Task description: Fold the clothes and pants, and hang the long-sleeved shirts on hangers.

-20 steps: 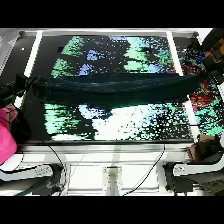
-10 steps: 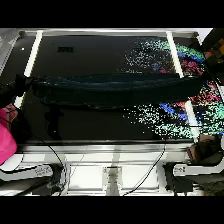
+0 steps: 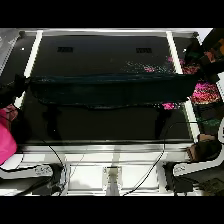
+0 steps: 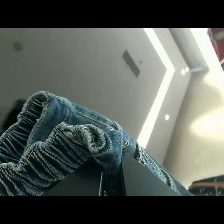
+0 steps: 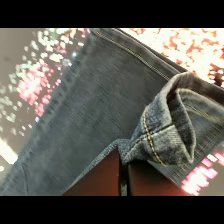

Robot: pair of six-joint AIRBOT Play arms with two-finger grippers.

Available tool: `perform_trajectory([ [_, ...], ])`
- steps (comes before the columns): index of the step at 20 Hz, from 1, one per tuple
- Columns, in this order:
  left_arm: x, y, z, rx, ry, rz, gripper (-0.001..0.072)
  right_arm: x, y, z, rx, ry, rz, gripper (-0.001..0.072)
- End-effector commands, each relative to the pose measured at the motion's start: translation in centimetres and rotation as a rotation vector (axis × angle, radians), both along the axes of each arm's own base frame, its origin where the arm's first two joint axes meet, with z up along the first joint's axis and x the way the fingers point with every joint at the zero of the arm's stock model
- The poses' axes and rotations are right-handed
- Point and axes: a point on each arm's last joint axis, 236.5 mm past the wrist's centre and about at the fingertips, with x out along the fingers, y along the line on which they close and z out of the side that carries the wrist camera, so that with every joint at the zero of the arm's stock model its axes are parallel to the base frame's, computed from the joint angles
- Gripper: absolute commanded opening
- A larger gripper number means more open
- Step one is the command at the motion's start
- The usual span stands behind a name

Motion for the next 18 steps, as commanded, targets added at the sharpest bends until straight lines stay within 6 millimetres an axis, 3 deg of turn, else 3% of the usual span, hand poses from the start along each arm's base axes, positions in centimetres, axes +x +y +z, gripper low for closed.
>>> perform_trajectory([
  [1,1.2,-0.4,-1.3,-0.088,-0.009,0.049,0.0033,3.5,1.4,-2.0,0.062,-0.075,-0.008,0.0018],
  [3,2.4,-1.3,-2.5,-0.145,-0.008,0.089,0.0035,5.7,2.6,-2.6,0.05,-0.126,0.01,0.0019],
  [6,3.7,-1.3,-4.0,-0.188,-0.004,0.201,0.0035,9.3,3.9,-1.7,0.14,-0.27,-0.099,0.0019],
  [9,5.3,-1.2,-3.8,-0.129,-0.018,0.224,0.0037,12.3,4.6,-0.7,0.274,-0.409,-0.187,0.0022],
  [10,6.0,-1.2,-3.4,-0.13,-0.032,0.22,0.0079,13.1,4.5,-0.5,0.299,-0.45,-0.21,0.01],
  [11,6.8,-0.9,-2.6,-0.152,-0.055,0.243,0.019,14.0,4.2,-0.1,0.318,-0.5,-0.236,0.0253],
  [13,8.1,1.7,-1.1,-0.24,-0.113,0.38,0.0354,15.5,3.3,1.3,0.365,-0.599,-0.297,0.0253],
  [15,9.2,3.4,-0.7,-0.276,-0.141,0.438,0.052,16.1,2.6,1.3,0.35,-0.61,-0.294,0.0254],
  [18,10.1,3.8,-1.9,-0.277,-0.132,0.441,0.0521,16.5,2.9,1.1,0.311,-0.582,-0.23,0.0299],
])
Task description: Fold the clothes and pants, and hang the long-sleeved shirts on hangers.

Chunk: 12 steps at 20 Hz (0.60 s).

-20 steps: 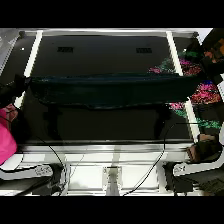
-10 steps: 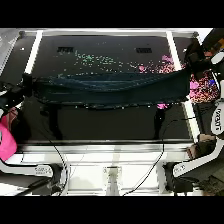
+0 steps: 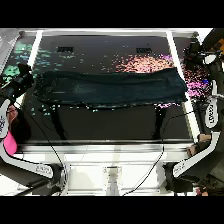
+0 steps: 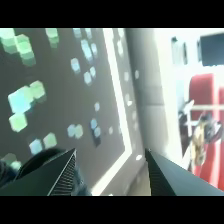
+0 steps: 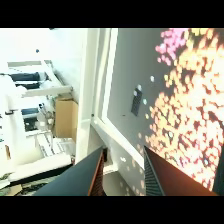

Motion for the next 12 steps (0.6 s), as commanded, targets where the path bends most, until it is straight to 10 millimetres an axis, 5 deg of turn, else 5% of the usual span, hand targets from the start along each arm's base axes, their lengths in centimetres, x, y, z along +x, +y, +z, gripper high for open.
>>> perform_trajectory([
  [1,0.9,1.4,-1.3,-0.035,0.001,0.054,0.0521,0.8,-0.1,0.6,-0.046,-0.019,0.033,0.0299],
  [4,0.9,1.7,-2.5,-0.053,0.009,0.041,0.052,0.3,-0.6,1.4,-0.101,0.004,0.088,0.031],
  [7,1.0,1.7,-1.4,-0.071,-0.037,-0.026,0.0517,-0.7,-1.0,2.7,-0.174,0.035,0.177,0.0309],
  [12,1.2,-3.6,7.2,0.039,-0.305,-0.441,0.0509,-4.6,2.5,2.1,-0.188,0.128,0.486,0.0309],
])
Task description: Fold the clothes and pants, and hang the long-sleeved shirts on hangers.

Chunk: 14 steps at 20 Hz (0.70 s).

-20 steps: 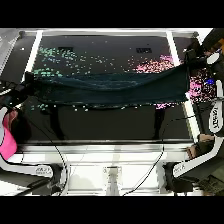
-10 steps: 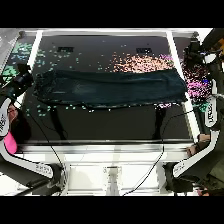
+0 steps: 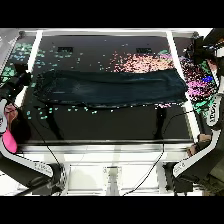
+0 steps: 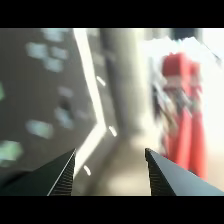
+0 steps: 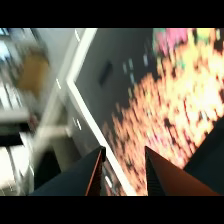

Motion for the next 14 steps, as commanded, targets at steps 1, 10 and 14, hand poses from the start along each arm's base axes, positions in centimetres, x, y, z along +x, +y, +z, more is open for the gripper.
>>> perform_trajectory([
  [1,-0.6,-4.5,6.9,0.049,-0.214,-0.279,0.0509,-3.7,4.1,-1.2,0.005,0.108,0.284,0.031],
  [10,-7.0,-10.5,2.8,0.364,0.221,-0.633,0.0472,-11.2,8.5,-3.8,-0.028,0.282,0.701,0.0249],
  [14,-9.5,-11.5,1.3,0.292,0.341,-0.695,0.0473,-11.0,9.2,-4.0,-0.046,0.285,0.71,0.0253],
])
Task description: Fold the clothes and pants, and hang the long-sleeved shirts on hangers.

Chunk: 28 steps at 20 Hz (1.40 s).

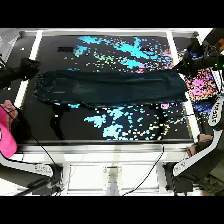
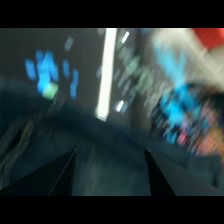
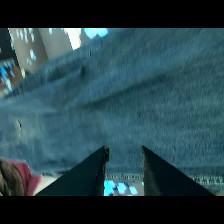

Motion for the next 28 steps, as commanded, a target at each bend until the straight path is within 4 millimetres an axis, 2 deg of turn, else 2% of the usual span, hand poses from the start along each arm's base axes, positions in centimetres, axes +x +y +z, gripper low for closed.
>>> perform_trajectory([
  [1,-2.3,0.0,-1.9,0.033,0.14,-0.019,0.0473,-0.1,0.9,-0.1,-0.013,-0.006,0.043,0.0252],
  [3,-1.8,1.4,-1.9,0.05,0.122,0.026,0.0474,-0.5,2.4,0.0,0.0,0.005,0.08,0.0259],
  [4,-1.9,2.2,-1.9,0.048,0.123,0.043,0.0483,-1.2,3.5,-0.1,0.009,0.03,0.118,0.0346],
  [5,-2.2,2.9,-1.9,0.022,0.141,0.069,0.0493,-2.0,4.7,-0.2,0.015,0.056,0.159,0.0472],
  [6,-2.6,4.1,-1.9,0.0,0.156,0.101,0.0494,-2.9,6.0,-0.3,0.021,0.086,0.205,0.0528],
  [7,-3.0,5.7,-1.8,-0.005,0.158,0.126,0.0493,-3.9,7.4,-0.3,0.026,0.114,0.254,0.0553],
  [9,-4.0,9.1,-1.8,-0.023,0.169,0.163,0.0493,-4.8,10.2,-0.3,0.029,0.142,0.326,0.0553],
  [12,-5.9,12.9,-2.3,-0.076,0.222,0.109,0.0493,-5.0,14.1,-0.3,0.023,0.138,0.383,0.0553],
  [14,-5.7,14.5,-3.2,-0.091,0.234,0.086,0.0493,-4.4,15.7,-0.4,0.017,0.12,0.377,0.0555],
  [16,-4.6,15.9,-4.6,-0.086,0.229,0.095,0.0493,-3.4,16.4,-0.2,0.02,0.101,0.333,0.0564],
  [18,-3.6,16.0,-6.8,-0.097,0.245,0.076,0.0493,-3.0,16.4,-0.2,0.026,0.103,0.303,0.0564],
  [22,-3.0,13.7,-11.9,-0.117,0.281,-0.042,0.0494,-3.2,16.4,-0.2,0.031,0.115,0.3,0.0564],
  [25,-3.3,12.6,-14.1,-0.112,0.278,-0.118,0.0494,-3.5,16.4,-0.3,0.03,0.127,0.31,0.0564],
  [28,-3.6,12.3,-15.3,-0.129,0.296,-0.131,0.0494,-3.4,16.4,-0.3,0.03,0.125,0.309,0.0564],
])
